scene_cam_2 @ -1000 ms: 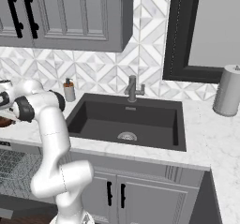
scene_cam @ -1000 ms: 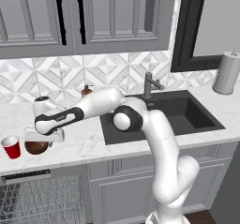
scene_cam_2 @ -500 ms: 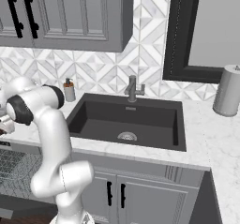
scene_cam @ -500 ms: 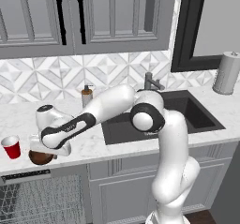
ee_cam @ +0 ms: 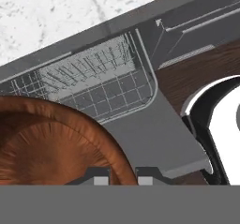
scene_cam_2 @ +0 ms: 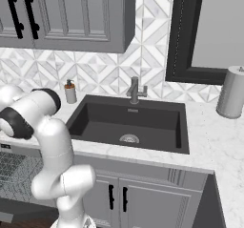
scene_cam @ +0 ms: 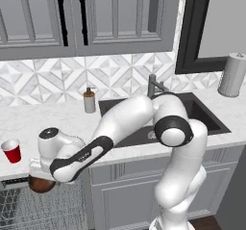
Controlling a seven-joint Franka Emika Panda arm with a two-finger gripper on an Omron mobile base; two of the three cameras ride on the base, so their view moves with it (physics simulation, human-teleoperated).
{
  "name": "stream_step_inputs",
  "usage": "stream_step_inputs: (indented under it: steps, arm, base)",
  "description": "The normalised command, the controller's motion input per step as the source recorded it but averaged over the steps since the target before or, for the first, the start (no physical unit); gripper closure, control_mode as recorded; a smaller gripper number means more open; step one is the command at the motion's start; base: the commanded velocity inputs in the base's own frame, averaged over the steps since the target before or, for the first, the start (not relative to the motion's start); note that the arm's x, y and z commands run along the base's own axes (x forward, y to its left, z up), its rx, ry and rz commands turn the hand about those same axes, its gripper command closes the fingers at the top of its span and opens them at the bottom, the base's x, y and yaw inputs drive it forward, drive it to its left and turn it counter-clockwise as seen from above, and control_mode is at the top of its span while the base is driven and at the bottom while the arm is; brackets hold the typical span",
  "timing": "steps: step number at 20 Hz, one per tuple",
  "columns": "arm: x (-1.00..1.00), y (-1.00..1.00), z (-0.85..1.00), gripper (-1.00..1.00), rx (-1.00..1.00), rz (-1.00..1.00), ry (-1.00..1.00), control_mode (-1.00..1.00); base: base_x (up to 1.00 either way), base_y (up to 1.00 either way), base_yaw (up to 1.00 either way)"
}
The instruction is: Pick up the cup and bowl from the counter, place them in the dishwasher, and close the dishwasher door.
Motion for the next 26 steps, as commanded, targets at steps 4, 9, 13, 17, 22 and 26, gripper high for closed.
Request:
stream_step_inputs:
  steps: [4,9,13,17,22,26]
  arm:
    - [-0.22,0.11,-0.38,1.00,-0.10,0.19,0.01,-1.00]
    - [0.00,0.37,-0.42,1.00,-0.19,0.15,0.00,-1.00]
    - [0.00,0.72,-0.19,1.00,-0.20,0.04,-0.03,-1.00]
    - [0.00,0.62,-0.19,1.00,-0.22,0.01,-0.06,-1.00]
    - [0.04,0.48,-0.20,1.00,-0.19,0.00,-0.13,-1.00]
    - [0.09,0.29,-0.18,1.00,-0.10,-0.05,-0.05,-1.00]
  base:
    - [0.00,0.00,0.00]
    - [0.00,0.00,0.00]
    - [0.00,0.00,0.00]
    - [0.00,0.00,0.00]
    - [0.00,0.00,0.00]
    - [0.00,0.00,0.00]
